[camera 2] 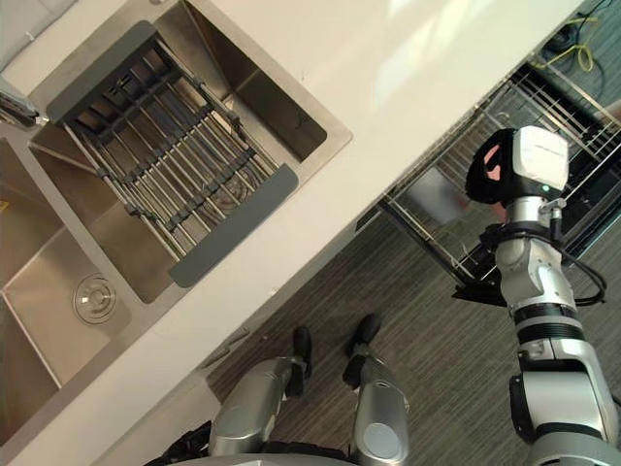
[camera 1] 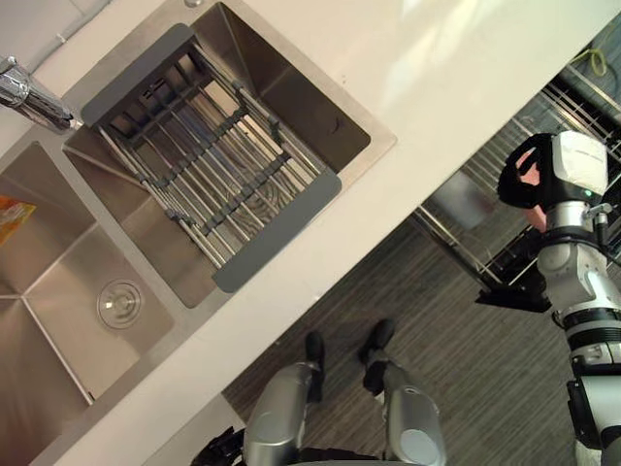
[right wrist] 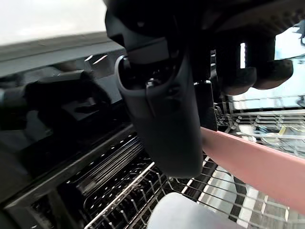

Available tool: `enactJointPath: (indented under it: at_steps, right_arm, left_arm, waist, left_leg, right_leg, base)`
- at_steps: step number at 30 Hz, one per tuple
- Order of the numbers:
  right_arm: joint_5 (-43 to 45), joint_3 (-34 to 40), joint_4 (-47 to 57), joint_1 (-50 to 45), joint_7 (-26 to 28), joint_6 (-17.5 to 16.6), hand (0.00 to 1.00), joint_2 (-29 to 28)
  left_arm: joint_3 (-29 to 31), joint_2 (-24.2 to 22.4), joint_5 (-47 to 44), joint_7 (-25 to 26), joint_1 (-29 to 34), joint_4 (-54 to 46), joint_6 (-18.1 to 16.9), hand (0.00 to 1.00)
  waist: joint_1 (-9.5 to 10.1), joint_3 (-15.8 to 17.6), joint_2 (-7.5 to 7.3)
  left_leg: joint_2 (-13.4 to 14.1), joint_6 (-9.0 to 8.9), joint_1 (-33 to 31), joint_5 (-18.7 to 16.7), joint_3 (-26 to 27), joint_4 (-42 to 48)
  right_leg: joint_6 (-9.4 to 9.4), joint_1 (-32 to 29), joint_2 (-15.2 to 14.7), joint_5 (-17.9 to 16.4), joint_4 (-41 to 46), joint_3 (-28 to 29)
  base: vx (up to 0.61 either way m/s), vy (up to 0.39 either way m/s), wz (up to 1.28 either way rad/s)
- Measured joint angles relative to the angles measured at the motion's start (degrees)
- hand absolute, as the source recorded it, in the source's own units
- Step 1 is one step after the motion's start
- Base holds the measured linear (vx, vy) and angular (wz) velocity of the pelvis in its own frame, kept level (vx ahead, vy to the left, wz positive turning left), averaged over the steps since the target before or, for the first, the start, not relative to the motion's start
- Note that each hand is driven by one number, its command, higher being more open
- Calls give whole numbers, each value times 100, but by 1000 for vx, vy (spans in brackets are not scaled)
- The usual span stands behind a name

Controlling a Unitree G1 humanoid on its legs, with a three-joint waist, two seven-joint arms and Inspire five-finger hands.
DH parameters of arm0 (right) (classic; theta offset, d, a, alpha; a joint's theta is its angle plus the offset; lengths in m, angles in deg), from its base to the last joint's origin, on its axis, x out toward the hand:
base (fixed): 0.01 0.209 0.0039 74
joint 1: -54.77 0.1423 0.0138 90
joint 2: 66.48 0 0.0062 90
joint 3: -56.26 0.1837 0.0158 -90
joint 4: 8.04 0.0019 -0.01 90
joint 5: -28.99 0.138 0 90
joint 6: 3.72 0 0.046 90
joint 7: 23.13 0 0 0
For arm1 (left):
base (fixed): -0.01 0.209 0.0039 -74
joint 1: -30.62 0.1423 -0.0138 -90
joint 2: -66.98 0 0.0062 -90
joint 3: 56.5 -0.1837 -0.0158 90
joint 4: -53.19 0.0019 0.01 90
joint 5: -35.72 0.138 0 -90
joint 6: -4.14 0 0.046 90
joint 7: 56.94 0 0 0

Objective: Walk over to the sink, pick up the cup, carry it to the dishwasher, place the cup inside the dishwasher, then close the dishwasher door

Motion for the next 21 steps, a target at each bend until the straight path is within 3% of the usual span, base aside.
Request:
enactJointPath:
  at_steps: [1, 11, 15, 21]
  right_arm:
    - [147, 3, -32, 32, 35, 73, 100, 17]
    - [783, 27, -460, 72, 249, 343, 100, 46]
    - [1015, 164, -452, 69, 150, 354, 100, 44]
    - [1796, 1271, 514, -191, -370, 319, 100, -99]
  left_arm:
    - [-31, 0, -76, -3, -29, 0, 52, 100]
    - [-434, -58, -206, -81, -96, 43, 215, 100]
    - [-433, -81, -206, -132, -116, 116, 204, 100]
    - [-366, -188, -133, -117, -120, 149, 236, 100]
  waist:
    - [0, 8, 35]
    - [-7, 21, 301]
    - [-17, 21, 311]
    - [-110, 29, 299]
  left_leg:
    - [-20, 3, -50, 38, -4, -23]
    - [-210, 42, -135, 336, -110, -353]
    - [-237, 47, -131, 375, -107, -381]
    - [-252, 51, 101, 380, -63, -441]
  right_leg:
    - [-5, -67, -23, 8, 21, 0]
    - [-9, -358, -250, 8, 249, -13]
    - [-11, -393, -291, 8, 311, 4]
    - [-10, -243, -296, 8, 339, 72]
  base:
    - [-12, 27, 3]
    - [-4, 29, 6]
    - [0, 0, 0]
    - [19, 16, -5]
